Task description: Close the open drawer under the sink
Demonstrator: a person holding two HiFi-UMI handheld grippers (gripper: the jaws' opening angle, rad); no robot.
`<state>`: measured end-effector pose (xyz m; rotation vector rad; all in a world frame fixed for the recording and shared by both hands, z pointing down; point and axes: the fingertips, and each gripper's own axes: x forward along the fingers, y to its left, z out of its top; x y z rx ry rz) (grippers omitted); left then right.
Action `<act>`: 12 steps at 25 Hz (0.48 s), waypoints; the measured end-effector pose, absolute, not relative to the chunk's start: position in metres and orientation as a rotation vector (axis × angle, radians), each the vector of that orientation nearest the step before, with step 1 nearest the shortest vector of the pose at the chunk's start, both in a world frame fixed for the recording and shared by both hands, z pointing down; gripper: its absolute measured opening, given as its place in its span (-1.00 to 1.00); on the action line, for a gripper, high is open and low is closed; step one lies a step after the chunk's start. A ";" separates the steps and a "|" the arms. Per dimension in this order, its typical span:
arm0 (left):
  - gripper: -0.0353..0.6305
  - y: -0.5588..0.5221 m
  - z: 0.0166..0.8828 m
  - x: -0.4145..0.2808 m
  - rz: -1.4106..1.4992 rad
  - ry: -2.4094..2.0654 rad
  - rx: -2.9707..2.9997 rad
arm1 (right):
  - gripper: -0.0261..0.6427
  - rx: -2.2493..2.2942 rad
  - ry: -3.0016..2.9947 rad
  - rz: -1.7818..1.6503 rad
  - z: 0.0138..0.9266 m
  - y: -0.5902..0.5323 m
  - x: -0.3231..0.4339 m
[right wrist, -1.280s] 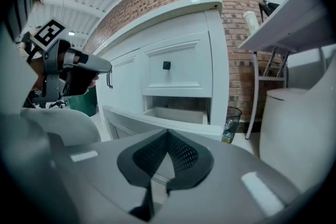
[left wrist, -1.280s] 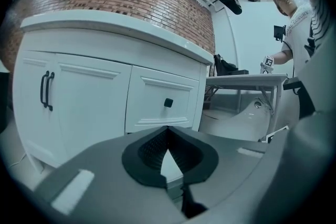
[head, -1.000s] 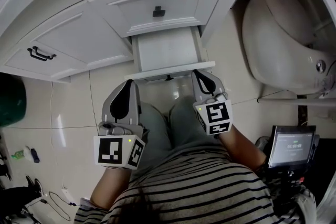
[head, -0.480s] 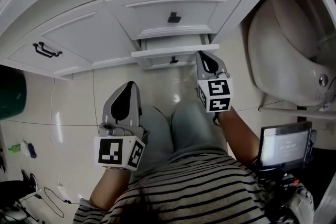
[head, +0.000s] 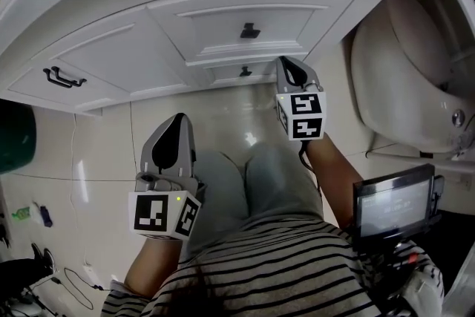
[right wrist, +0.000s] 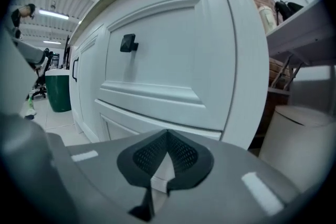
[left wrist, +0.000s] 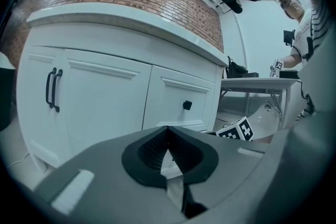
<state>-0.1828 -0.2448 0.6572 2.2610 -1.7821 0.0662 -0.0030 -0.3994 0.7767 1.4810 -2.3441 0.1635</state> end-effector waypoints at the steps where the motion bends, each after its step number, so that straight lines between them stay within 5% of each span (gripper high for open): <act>1: -0.85 -0.246 0.657 -0.183 0.064 -1.781 2.263 | -0.93 1.486 -2.342 0.164 0.777 -0.400 -0.003; 6: -0.85 -0.252 0.659 -0.183 0.091 -1.756 2.262 | -0.93 1.429 -2.341 0.205 0.767 -0.392 -0.003; 12: -0.85 -0.251 0.593 -0.167 0.137 -1.683 2.232 | -0.93 1.438 -2.384 0.319 0.642 -0.325 0.028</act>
